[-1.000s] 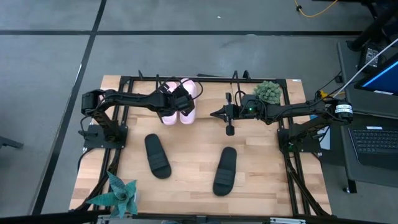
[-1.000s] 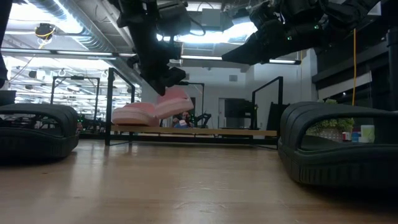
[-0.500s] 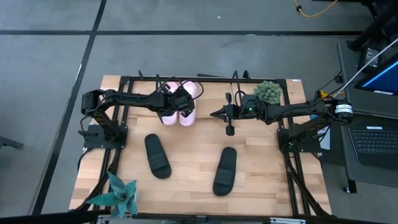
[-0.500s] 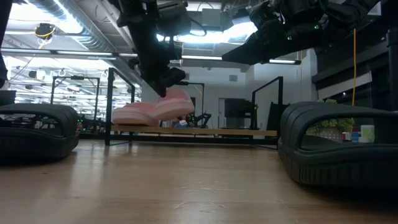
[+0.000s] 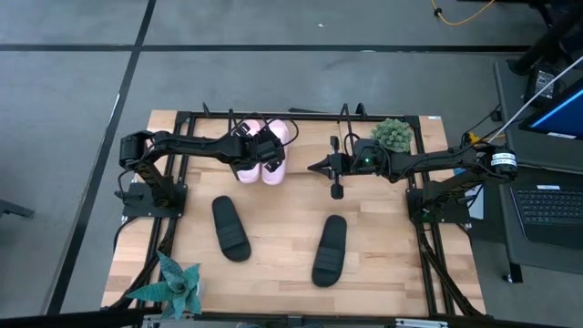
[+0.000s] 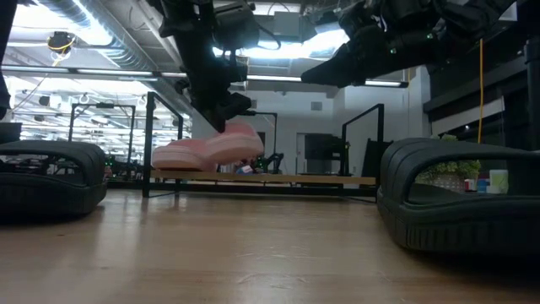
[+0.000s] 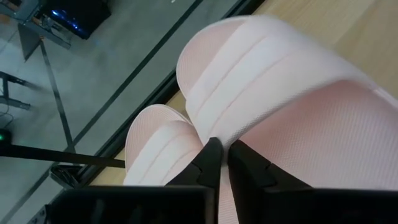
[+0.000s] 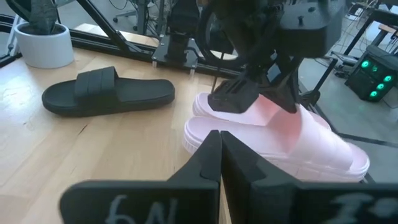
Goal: Pick and place slides into the shelf
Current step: Put the pink slide on the shelf, then put the left black slide on the shelf
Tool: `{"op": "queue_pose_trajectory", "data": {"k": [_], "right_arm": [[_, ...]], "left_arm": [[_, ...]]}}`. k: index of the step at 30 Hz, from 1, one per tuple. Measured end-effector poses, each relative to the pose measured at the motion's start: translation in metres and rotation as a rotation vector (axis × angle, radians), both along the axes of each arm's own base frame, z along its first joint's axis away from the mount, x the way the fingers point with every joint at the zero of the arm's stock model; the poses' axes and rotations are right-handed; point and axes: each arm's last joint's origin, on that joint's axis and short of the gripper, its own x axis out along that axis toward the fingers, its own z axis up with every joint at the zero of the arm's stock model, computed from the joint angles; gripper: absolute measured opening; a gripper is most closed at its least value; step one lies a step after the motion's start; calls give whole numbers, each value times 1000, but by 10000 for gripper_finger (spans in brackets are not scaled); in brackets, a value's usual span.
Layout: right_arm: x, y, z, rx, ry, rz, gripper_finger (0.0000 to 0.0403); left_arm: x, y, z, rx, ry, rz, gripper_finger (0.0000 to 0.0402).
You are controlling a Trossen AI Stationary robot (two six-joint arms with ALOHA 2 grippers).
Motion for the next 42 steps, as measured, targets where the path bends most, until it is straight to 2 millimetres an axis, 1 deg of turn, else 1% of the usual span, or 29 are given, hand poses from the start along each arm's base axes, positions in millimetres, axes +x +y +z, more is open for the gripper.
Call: {"op": "queue_pose_trajectory", "data": {"k": [5, 21, 32, 39, 42], "right_arm": [[1, 2, 1, -2, -8, 9, 7], [1, 3, 1, -2, -9, 10, 7], [1, 3, 1, -2, -9, 10, 7], [1, 3, 1, -3, -9, 10, 7], [1, 3, 1, -4, -8, 10, 7]], "left_arm": [[0, 0, 0, 0, 1, -1, 38], [0, 0, 0, 3, 1, 1, 67], [0, 0, 0, 2, 3, -1, 71], [0, 0, 0, 16, 69, -62, 71], [1, 0, 6, 27, 81, -88, 71]]}}
